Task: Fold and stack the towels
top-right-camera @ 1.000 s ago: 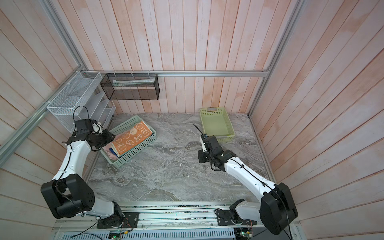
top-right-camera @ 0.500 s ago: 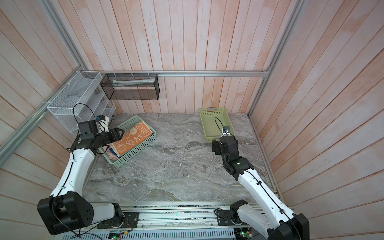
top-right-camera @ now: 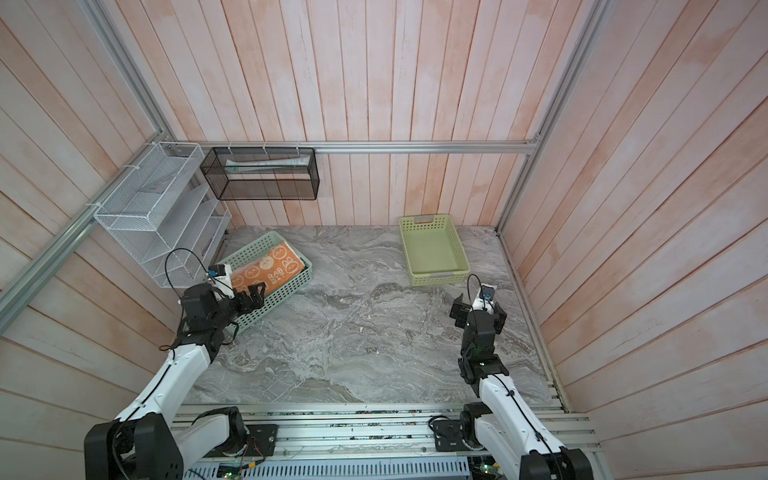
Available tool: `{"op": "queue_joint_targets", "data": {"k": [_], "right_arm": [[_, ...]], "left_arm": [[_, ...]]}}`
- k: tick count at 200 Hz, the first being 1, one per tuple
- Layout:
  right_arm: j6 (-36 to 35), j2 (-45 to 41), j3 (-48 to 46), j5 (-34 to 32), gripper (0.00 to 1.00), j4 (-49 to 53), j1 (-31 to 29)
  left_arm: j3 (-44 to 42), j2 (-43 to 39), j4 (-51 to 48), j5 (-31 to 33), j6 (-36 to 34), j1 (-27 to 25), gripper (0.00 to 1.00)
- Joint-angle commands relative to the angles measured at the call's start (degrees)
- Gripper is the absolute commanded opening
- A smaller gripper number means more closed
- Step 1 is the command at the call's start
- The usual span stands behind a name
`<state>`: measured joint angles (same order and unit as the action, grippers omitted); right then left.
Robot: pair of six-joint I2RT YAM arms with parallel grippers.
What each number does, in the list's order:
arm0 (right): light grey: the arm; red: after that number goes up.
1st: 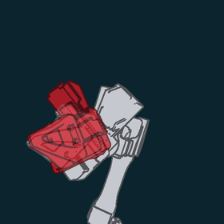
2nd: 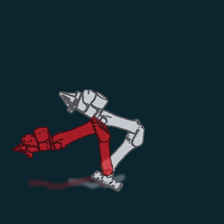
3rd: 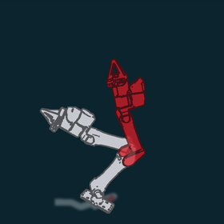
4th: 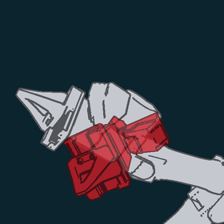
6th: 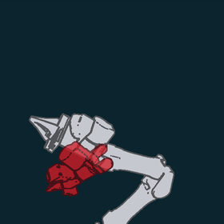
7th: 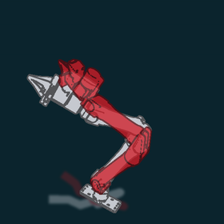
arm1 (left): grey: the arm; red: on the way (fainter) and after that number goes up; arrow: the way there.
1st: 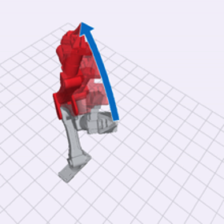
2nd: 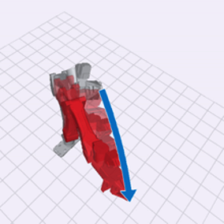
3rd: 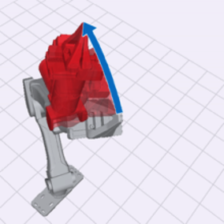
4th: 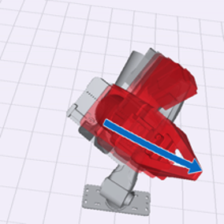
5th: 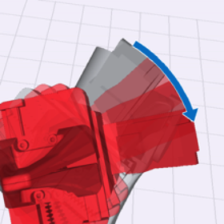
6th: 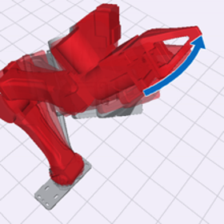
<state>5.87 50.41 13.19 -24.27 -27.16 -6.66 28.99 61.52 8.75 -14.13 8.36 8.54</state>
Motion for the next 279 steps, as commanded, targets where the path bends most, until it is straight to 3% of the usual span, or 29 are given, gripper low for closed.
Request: {"op": "queue_joint_targets", "data": {"k": [1,34,72,108,150,179,199,279], "right_arm": [[-0.7,4.5,-0.9,1.8,0.98,-15.4,1.3],[-1.7,15.0,-2.5,4.0,0.98,-26.8,1.8],[-2.4,23.5,-3.6,5.1,0.98,-37.3,2.7],[-3.5,27.9,-4.2,8.8,0.98,-43.0,5.1],[-0.7,38.5,-4.7,7.3,0.98,-55.0,6.9],[-1.0,35.8,0.1,8.9,0.98,-41.7,6.8],[-0.9,37.1,-1.1,8.3,0.98,-46.1,6.8],[-1.2,36.3,-0.4,8.7,0.98,-43.5,6.8]], "left_arm": [[-7.2,-1.0,21.0,8.7,-3.3,-1.4,1.0],[-10.4,7.0,29.6,13.4,-5.8,-3.3,1.0],[-13.8,16.3,46.8,13.3,-4.5,-3.8,1.0],[-9.7,24.4,47.8,7.7,-5.3,-3.9,1.0],[-11.0,26.0,51.4,8.3,-6.3,-4.8,1.0],[-11.2,26.2,51.7,8.0,-6.5,-4.8,1.0],[-12.4,27.3,55.4,6.3,-7.1,-4.9,1.0],[-11.9,26.8,53.6,6.6,-7.4,-5.1,1.0]]}}
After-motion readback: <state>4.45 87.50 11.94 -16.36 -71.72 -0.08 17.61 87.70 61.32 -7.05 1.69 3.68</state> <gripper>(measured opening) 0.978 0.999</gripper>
